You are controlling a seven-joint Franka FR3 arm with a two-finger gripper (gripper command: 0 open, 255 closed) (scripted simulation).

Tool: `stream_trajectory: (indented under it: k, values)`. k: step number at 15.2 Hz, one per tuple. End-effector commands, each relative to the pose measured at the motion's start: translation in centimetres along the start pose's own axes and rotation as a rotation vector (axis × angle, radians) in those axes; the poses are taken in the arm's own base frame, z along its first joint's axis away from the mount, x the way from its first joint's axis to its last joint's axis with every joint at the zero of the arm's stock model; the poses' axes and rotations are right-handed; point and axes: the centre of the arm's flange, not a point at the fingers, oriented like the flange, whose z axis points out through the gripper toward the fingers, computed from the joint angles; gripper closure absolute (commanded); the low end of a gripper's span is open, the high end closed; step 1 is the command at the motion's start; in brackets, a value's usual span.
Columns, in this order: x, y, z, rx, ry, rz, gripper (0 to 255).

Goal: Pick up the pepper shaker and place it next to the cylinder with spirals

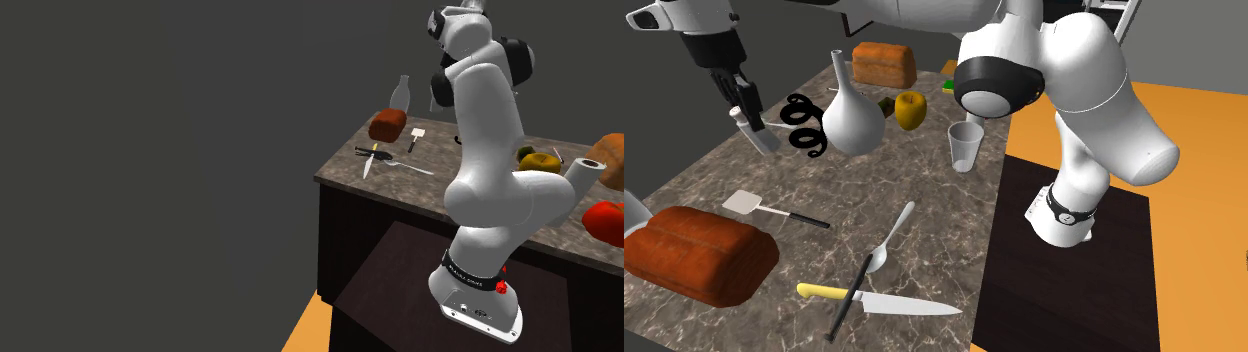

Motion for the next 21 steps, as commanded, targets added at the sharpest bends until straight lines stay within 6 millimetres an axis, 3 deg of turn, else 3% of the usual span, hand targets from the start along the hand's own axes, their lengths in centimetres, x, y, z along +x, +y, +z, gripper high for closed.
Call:
stream_trajectory:
  k: [1,21]
  values:
    - [-0.2,0.1,1.1,-0.001,0.000,0.000,255]
    - [-1.0,0.5,11.6,-0.001,0.000,0.000,255]
